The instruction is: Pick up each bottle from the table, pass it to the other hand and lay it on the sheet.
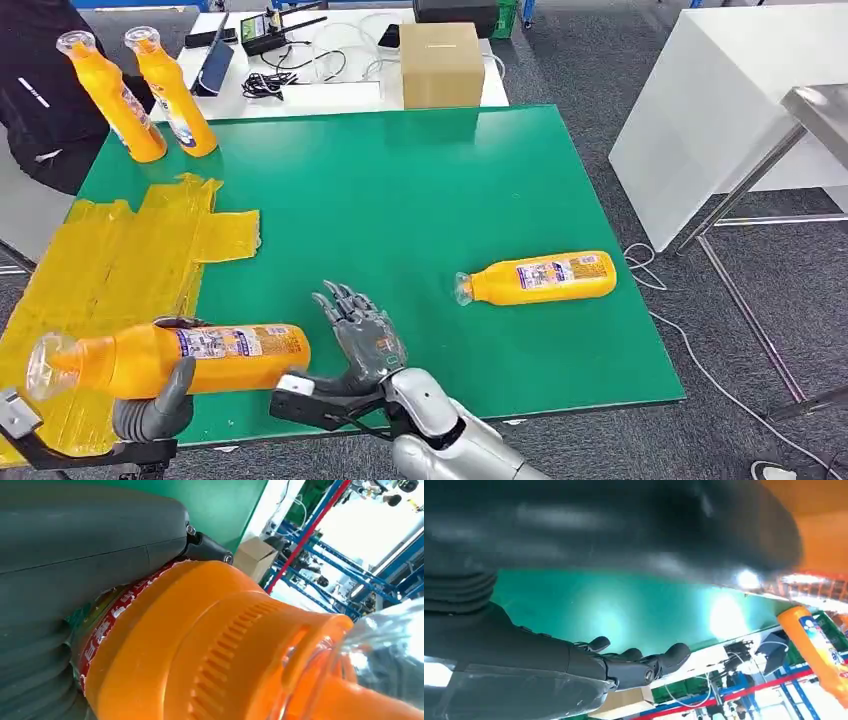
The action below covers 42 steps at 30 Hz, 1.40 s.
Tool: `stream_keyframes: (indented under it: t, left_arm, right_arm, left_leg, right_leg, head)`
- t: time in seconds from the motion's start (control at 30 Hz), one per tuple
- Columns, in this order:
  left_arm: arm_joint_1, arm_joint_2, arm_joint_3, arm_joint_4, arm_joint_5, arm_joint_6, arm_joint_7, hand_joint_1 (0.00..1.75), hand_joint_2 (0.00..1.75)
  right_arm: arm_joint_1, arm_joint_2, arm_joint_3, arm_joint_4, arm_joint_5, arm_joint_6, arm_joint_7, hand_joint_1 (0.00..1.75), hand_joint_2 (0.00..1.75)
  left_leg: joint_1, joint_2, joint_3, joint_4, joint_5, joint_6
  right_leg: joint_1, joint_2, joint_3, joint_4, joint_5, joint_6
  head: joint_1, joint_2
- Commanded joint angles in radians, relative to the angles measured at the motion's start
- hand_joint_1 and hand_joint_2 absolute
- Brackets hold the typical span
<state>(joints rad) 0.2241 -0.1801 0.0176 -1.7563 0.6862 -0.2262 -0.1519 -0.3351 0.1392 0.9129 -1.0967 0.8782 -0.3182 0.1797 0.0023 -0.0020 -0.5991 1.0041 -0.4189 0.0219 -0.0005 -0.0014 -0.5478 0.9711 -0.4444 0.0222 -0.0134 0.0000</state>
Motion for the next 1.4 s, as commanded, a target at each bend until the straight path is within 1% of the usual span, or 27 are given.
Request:
stream_keyframes:
  t: [0.03, 0.07, 0.13, 0.17, 0.2, 0.23, 0.27, 0.3, 0.37, 0.47, 0.53, 0.63, 0.7, 0.77, 0.8, 0.83, 0.87, 0.9, 0.97, 1.0, 1.13, 1.27, 1.3, 1.33, 1.37, 1.4]
  left_arm:
    - [-0.07, 0.009, 0.006, 0.009, -0.402, 0.217, -0.144, 1.75, 1.75]
    - [-0.102, 0.031, -0.011, 0.026, -0.578, 0.321, -0.177, 1.75, 1.75]
    - [-0.159, 0.053, -0.021, 0.075, -0.8, 0.464, -0.192, 1.75, 1.75]
    - [-0.188, 0.075, -0.022, 0.114, -0.961, 0.545, -0.176, 1.75, 1.75]
    - [-0.201, 0.078, -0.01, 0.13, -1.017, 0.577, -0.172, 1.75, 1.75]
    - [-0.213, 0.091, -0.003, 0.151, -1.16, 0.644, -0.163, 1.75, 1.75]
    - [-0.222, 0.105, 0.007, 0.171, -1.291, 0.701, -0.146, 1.75, 1.75]
    - [-0.221, 0.113, 0.015, 0.183, -1.39, 0.745, -0.129, 1.75, 1.75]
    - [-0.214, 0.136, 0.021, 0.216, -1.598, 0.811, -0.088, 1.75, 1.75]
    - [-0.204, 0.144, 0.009, 0.257, -1.773, 0.881, -0.047, 1.75, 1.75]
    - [-0.203, 0.147, 0.0, 0.285, -1.842, 0.897, -0.014, 1.75, 1.75]
    - [-0.198, 0.153, -0.012, 0.311, -1.965, 0.924, 0.03, 1.75, 1.75]
    - [-0.195, 0.161, -0.029, 0.321, -2.007, 0.924, 0.047, 1.75, 1.75]
    - [-0.195, 0.175, -0.053, 0.338, -2.062, 0.917, 0.076, 1.75, 1.75]
    - [-0.196, 0.175, -0.057, 0.347, -2.066, 0.919, 0.08, 1.75, 1.75]
    - [-0.196, 0.175, -0.057, 0.347, -2.066, 0.919, 0.08, 1.75, 1.75]
    - [-0.198, 0.182, -0.059, 0.358, -2.11, 0.92, 0.096, 1.75, 1.75]
    - [-0.197, 0.193, -0.075, 0.373, -2.172, 0.908, 0.131, 1.75, 1.75]
    - [-0.197, 0.207, -0.099, 0.41, -2.199, 0.886, 0.155, 1.75, 1.75]
    - [-0.2, 0.215, -0.113, 0.446, -2.214, 0.874, 0.168, 1.75, 1.75]
    - [-0.203, 0.23, -0.137, 0.521, -2.216, 0.847, 0.185, 1.75, 1.75]
    - [-0.216, 0.245, -0.153, 0.602, -2.204, 0.762, 0.204, 1.75, 1.75]
    - [-0.22, 0.248, -0.155, 0.614, -2.203, 0.758, 0.205, 0.35, 1.75]
    - [-0.23, 0.254, -0.156, 0.649, -2.219, 0.734, 0.224, 0.0, 0.0]
    - [-0.239, 0.252, -0.151, 0.675, -2.215, 0.723, 0.236, 0.0, 0.0]
    - [-0.253, 0.254, -0.152, 0.713, -2.253, 0.69, 0.277, 0.0, 0.0]
  right_arm:
    - [0.069, -0.064, -0.084, -0.095, 0.04, -0.018, 0.012, 0.0, 0.0]
    - [0.095, -0.078, -0.106, -0.128, 0.049, -0.018, 0.016, 0.0, 0.0]
    - [0.137, -0.103, -0.139, -0.191, 0.07, -0.02, 0.021, 0.0, 0.0]
    - [0.153, -0.135, -0.151, -0.235, 0.077, -0.02, 0.026, 0.0, 0.0]
    - [0.171, -0.148, -0.168, -0.269, 0.082, -0.02, 0.026, 0.0, 0.0]
    - [0.194, -0.158, -0.192, -0.305, 0.092, -0.017, 0.023, 0.0, 0.0]
    - [0.219, -0.172, -0.215, -0.35, 0.124, -0.019, 0.03, 0.0, 0.0]
    - [0.269, -0.165, -0.253, -0.413, 0.163, -0.008, 0.039, 0.0, 0.0]
    - [0.342, -0.18, -0.31, -0.529, 0.244, -0.003, 0.054, 0.0, 0.0]
    - [0.412, -0.215, -0.391, -0.626, 0.295, -0.003, 0.058, 0.0, 0.0]
    - [0.439, -0.227, -0.439, -0.654, 0.312, -0.005, 0.064, 0.0, 0.0]
    - [0.479, -0.236, -0.497, -0.693, 0.304, -0.008, 0.058, 0.0, 0.0]
    - [0.494, -0.234, -0.516, -0.707, 0.305, -0.004, 0.056, 0.0, 0.0]
    - [0.497, -0.232, -0.524, -0.712, 0.303, 0.009, 0.05, 0.0, 0.0]
    - [0.497, -0.232, -0.525, -0.714, 0.301, 0.011, 0.049, 0.0, 0.0]
    - [0.497, -0.232, -0.525, -0.714, 0.301, 0.011, 0.049, 0.0, 0.0]
    - [0.495, -0.23, -0.525, -0.712, 0.299, 0.011, 0.047, 0.0, 0.0]
    - [0.493, -0.23, -0.529, -0.711, 0.304, 0.011, 0.046, 0.0, 0.0]
    - [0.495, -0.234, -0.539, -0.72, 0.302, 0.017, 0.047, 0.0, 0.0]
    - [0.501, -0.237, -0.549, -0.73, 0.301, 0.019, 0.047, 0.0, 0.0]
    - [0.517, -0.241, -0.563, -0.751, 0.296, 0.028, 0.04, 0.0, 0.0]
    - [0.519, -0.239, -0.564, -0.755, 0.281, 0.04, 0.03, 0.0, 0.0]
    - [0.518, -0.238, -0.564, -0.754, 0.28, 0.04, 0.029, 0.0, 0.0]
    - [0.515, -0.238, -0.561, -0.751, 0.274, 0.046, 0.026, 0.0, 0.0]
    - [0.513, -0.236, -0.562, -0.748, 0.271, 0.047, 0.025, 0.0, 0.0]
    - [0.51, -0.233, -0.562, -0.744, 0.27, 0.047, 0.024, 0.0, 0.0]
  left_leg:
    - [0.0, -0.003, 0.001, 0.0, 0.0, -0.001]
    - [0.0, -0.004, 0.0, 0.0, 0.001, 0.0]
    - [0.0, -0.007, 0.0, 0.0, 0.001, -0.001]
    - [0.0, -0.008, 0.001, 0.0, 0.001, -0.001]
    - [0.0, -0.009, 0.001, -0.001, 0.002, -0.001]
    - [0.0, -0.007, 0.0, -0.001, 0.001, 0.0]
    - [0.0, -0.009, 0.002, -0.001, 0.002, -0.001]
    - [-0.001, -0.008, 0.002, -0.002, 0.001, -0.001]
    - [0.0, -0.007, 0.002, -0.001, 0.0, -0.001]
    - [-0.001, -0.006, 0.003, -0.001, 0.0, -0.001]
    - [-0.001, -0.006, 0.004, -0.001, -0.001, -0.001]
    - [-0.001, -0.004, 0.0, -0.001, 0.0, 0.0]
    - [0.0, -0.005, 0.002, 0.0, -0.001, -0.001]
    - [-0.001, -0.004, 0.0, -0.001, 0.0, -0.001]
    - [-0.001, -0.004, 0.001, -0.001, -0.001, -0.001]
    - [-0.001, -0.003, 0.0, -0.001, 0.0, 0.0]
    - [-0.001, -0.003, 0.001, -0.001, 0.0, -0.001]
    - [0.0, -0.003, 0.004, 0.0, -0.002, -0.002]
    - [-0.001, -0.002, 0.001, -0.001, 0.0, -0.001]
    - [-0.001, -0.002, 0.002, -0.001, -0.001, -0.001]
    - [-0.001, -0.002, 0.003, -0.002, -0.001, -0.001]
    - [-0.001, -0.002, 0.004, -0.001, -0.001, -0.001]
    - [-0.001, -0.002, 0.004, -0.001, -0.001, -0.001]
    - [-0.001, -0.002, 0.001, -0.001, 0.0, -0.001]
    - [-0.001, -0.002, 0.003, -0.001, -0.001, -0.001]
    - [-0.001, -0.002, 0.001, -0.001, 0.0, -0.001]
  right_leg:
    - [0.0, -0.004, 0.002, -0.001, -0.001, 0.0]
    - [0.0, -0.004, 0.001, -0.001, -0.001, 0.0]
    - [0.0, -0.007, 0.003, -0.001, -0.001, 0.0]
    - [0.0, -0.008, 0.003, -0.001, -0.001, 0.0]
    - [0.0, -0.009, 0.003, -0.001, -0.001, 0.0]
    - [0.0, -0.006, 0.002, -0.001, -0.001, 0.0]
    - [0.0, -0.009, 0.004, -0.002, -0.001, 0.0]
    - [-0.001, -0.008, 0.003, -0.001, -0.001, 0.0]
    - [-0.001, -0.007, 0.004, -0.001, -0.001, 0.0]
    - [-0.001, -0.006, 0.004, -0.001, -0.002, 0.0]
    - [-0.001, -0.006, 0.006, -0.001, -0.002, 0.001]
    - [-0.001, -0.005, 0.001, -0.001, -0.001, 0.0]
    - [0.0, -0.005, 0.003, -0.001, -0.002, 0.001]
    - [-0.001, -0.005, 0.001, -0.001, -0.001, 0.0]
    - [-0.001, -0.005, 0.003, -0.001, -0.001, 0.0]
    - [-0.001, -0.004, 0.0, -0.001, -0.001, 0.0]
    - [-0.001, -0.004, 0.002, -0.001, -0.001, 0.0]
    - [0.0, -0.004, 0.004, -0.001, -0.002, 0.0]
    - [-0.001, -0.003, 0.001, -0.001, 0.0, 0.0]
    - [-0.001, -0.003, 0.002, -0.002, -0.001, 0.0]
    - [-0.001, -0.003, 0.003, -0.002, -0.001, 0.0]
    - [-0.001, -0.003, 0.004, -0.002, -0.001, 0.0]
    - [0.0, -0.002, 0.004, -0.002, -0.001, 0.0]
    - [-0.001, -0.003, 0.001, -0.002, 0.0, 0.0]
    - [-0.001, -0.003, 0.004, -0.002, -0.001, 0.0]
    - [-0.001, -0.003, 0.002, -0.002, 0.0, 0.0]
  head:
    - [0.0, 0.0]
    - [0.0, 0.0]
    - [0.0, 0.0]
    - [0.0, 0.0]
    - [0.0, 0.0]
    - [0.0, 0.0]
    - [0.0, 0.0]
    - [0.0, 0.0]
    - [0.0, 0.0]
    - [0.0, 0.0]
    - [0.0, 0.0]
    - [0.0, 0.0]
    - [0.0, 0.0]
    - [0.0, 0.0]
    - [0.0, 0.0]
    - [0.0, 0.0]
    - [0.0, 0.0]
    - [0.0, 0.0]
    - [0.0, 0.0]
    - [0.0, 0.0]
    - [0.0, 0.0]
    - [0.0, 0.0]
    - [0.0, 0.0]
    - [0.0, 0.0]
    - [0.0, 0.0]
    - [0.0, 0.0]
